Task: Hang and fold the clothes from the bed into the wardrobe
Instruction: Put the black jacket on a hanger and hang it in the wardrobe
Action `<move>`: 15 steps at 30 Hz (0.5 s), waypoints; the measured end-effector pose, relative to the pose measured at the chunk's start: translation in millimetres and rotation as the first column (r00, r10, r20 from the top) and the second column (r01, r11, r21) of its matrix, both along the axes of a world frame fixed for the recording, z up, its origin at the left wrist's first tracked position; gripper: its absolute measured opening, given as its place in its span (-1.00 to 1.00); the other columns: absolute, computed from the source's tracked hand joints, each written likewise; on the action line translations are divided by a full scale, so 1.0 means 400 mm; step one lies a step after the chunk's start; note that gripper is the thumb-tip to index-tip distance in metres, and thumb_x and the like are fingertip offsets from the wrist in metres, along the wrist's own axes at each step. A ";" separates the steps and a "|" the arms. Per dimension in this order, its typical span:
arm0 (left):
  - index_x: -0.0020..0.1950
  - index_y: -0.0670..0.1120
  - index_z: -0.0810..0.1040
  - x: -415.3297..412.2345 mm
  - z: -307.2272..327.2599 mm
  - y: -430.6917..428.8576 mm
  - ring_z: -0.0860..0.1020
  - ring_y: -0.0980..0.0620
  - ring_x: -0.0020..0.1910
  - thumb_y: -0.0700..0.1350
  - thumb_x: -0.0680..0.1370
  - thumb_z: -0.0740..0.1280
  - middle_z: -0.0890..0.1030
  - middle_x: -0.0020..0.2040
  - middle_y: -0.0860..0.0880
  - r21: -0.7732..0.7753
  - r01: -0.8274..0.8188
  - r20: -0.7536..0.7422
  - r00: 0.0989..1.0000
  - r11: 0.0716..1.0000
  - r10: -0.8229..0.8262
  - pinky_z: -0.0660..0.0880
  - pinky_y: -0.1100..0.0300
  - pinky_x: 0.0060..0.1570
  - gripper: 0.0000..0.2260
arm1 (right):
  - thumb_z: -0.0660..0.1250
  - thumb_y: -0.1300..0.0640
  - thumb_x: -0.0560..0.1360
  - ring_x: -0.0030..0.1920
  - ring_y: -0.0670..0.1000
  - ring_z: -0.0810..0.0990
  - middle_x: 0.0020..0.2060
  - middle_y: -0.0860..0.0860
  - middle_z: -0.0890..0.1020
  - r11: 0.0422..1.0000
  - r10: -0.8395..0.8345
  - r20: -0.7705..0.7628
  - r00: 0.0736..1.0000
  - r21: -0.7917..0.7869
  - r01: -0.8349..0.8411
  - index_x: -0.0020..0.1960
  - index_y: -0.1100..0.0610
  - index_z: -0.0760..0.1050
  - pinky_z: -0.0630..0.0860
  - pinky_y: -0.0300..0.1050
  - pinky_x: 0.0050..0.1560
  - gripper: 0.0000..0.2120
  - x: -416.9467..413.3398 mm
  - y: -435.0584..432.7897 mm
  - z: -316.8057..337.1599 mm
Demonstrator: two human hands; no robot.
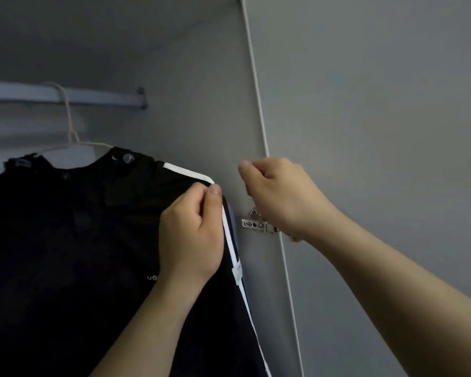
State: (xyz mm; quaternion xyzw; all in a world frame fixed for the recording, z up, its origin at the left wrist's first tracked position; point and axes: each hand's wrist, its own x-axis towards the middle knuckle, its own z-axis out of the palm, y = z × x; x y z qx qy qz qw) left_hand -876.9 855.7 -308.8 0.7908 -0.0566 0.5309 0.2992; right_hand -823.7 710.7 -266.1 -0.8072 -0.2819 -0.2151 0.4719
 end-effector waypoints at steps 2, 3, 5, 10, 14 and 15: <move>-0.32 -0.19 0.32 -0.018 0.028 -0.038 0.29 0.01 -0.44 -0.01 0.65 0.17 0.33 -0.44 -0.05 -0.125 0.036 -0.076 0.996 0.991 -0.045 0.26 0.07 -0.40 -0.60 | 0.13 0.04 0.63 -0.37 0.09 0.35 -0.27 0.30 0.55 0.998 0.052 -0.132 0.990 -0.032 -0.057 -0.14 0.37 0.42 0.36 -0.09 -0.40 -0.60 -0.010 -0.027 0.052; -0.32 -0.21 0.31 -0.024 0.041 -0.055 0.29 -0.02 -0.43 -0.02 0.66 0.16 0.33 -0.43 -0.08 -0.175 0.044 -0.115 0.991 0.984 -0.065 0.26 0.04 -0.39 -0.60 | 0.14 0.05 0.62 -0.37 0.05 0.32 -0.27 0.31 0.54 0.997 0.068 -0.194 0.979 -0.032 -0.076 -0.14 0.38 0.41 0.33 -0.10 -0.40 -0.62 -0.012 -0.041 0.076; -0.32 -0.19 0.31 -0.038 0.065 -0.081 0.30 0.00 -0.42 -0.04 0.67 0.15 0.33 -0.43 -0.07 -0.229 0.023 -0.191 0.979 0.973 -0.068 0.28 0.01 -0.37 -0.60 | 0.16 0.06 0.60 -0.39 0.04 0.29 -0.37 0.24 0.48 0.993 0.099 -0.304 0.947 -0.025 -0.112 -0.14 0.38 0.40 0.30 -0.12 -0.42 -0.63 -0.018 -0.061 0.119; -0.32 -0.24 0.36 -0.063 0.145 -0.101 0.34 0.11 -0.42 -0.07 0.70 0.17 0.36 -0.45 0.03 -0.292 -0.165 -0.454 0.891 0.942 0.015 0.30 0.07 -0.32 -0.58 | 0.17 0.05 0.61 -0.35 0.07 0.38 -0.34 0.24 0.53 0.982 0.146 -0.500 0.854 -0.035 -0.188 -0.20 0.36 0.43 0.32 -0.10 -0.34 -0.61 -0.064 -0.099 0.197; -0.28 -0.26 0.40 -0.129 0.193 -0.142 0.37 0.13 -0.44 -0.03 0.71 0.16 0.40 -0.44 0.00 -0.329 -0.280 -0.603 0.797 0.902 0.028 0.33 0.12 -0.31 -0.57 | 0.15 0.03 0.63 -0.25 0.13 0.50 -0.26 0.16 0.59 0.961 0.160 -0.595 0.788 -0.089 -0.263 -0.25 0.20 0.46 0.35 -0.11 -0.27 -0.64 -0.098 -0.129 0.203; -0.27 -0.26 0.41 -0.154 0.201 -0.158 0.38 0.14 -0.44 -0.02 0.71 0.16 0.41 -0.43 0.00 -0.353 -0.322 -0.624 0.781 0.879 0.035 0.35 0.13 -0.30 -0.57 | 0.14 0.02 0.64 -0.19 0.15 0.53 -0.22 0.16 0.60 0.952 0.155 -0.600 0.784 -0.121 -0.281 -0.24 0.20 0.46 0.36 -0.11 -0.22 -0.63 -0.109 -0.135 0.196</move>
